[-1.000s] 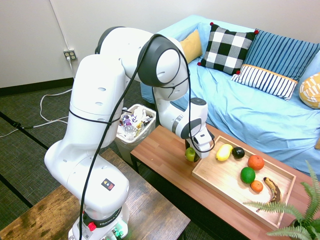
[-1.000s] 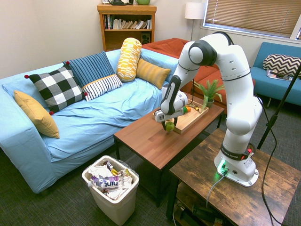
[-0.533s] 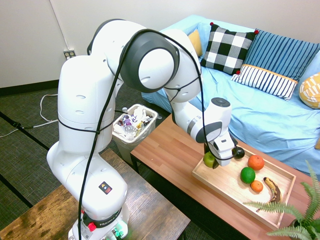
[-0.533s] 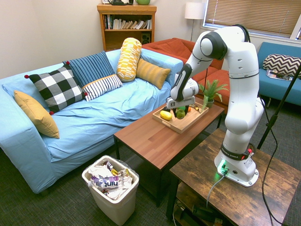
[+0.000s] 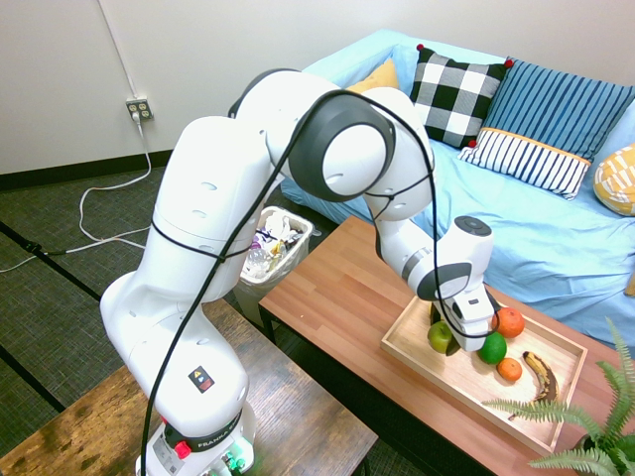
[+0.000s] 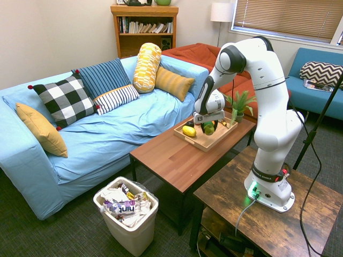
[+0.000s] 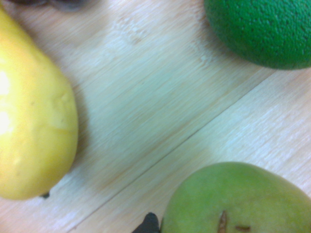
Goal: Put the apple in the tray
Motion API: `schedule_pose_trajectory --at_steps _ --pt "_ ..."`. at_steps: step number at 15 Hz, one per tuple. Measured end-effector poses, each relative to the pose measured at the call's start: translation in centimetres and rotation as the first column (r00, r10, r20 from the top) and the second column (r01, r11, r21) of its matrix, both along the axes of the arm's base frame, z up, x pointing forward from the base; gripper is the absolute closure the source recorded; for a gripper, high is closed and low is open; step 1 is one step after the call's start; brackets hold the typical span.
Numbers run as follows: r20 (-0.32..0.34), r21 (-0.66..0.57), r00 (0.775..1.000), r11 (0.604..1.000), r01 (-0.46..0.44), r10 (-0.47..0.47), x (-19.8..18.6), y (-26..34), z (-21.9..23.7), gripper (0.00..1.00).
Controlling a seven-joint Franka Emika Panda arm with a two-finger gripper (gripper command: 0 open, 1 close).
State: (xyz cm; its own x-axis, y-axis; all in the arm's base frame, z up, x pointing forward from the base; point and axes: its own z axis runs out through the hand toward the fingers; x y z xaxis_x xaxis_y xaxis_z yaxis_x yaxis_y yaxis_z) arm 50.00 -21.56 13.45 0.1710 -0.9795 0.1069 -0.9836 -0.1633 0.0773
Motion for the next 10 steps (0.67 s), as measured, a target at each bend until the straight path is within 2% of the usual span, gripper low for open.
schedule_pose_trajectory --at_steps 7,8,10 --pt "-0.024 0.010 0.999 0.999 0.042 -0.042 2.6 -1.4 -3.0 1.00" --pt "-0.025 0.011 0.999 0.999 0.043 -0.042 2.7 -1.5 -3.2 0.00" --pt "-0.025 0.016 0.999 0.999 0.040 -0.039 2.8 -1.4 -3.1 0.00"
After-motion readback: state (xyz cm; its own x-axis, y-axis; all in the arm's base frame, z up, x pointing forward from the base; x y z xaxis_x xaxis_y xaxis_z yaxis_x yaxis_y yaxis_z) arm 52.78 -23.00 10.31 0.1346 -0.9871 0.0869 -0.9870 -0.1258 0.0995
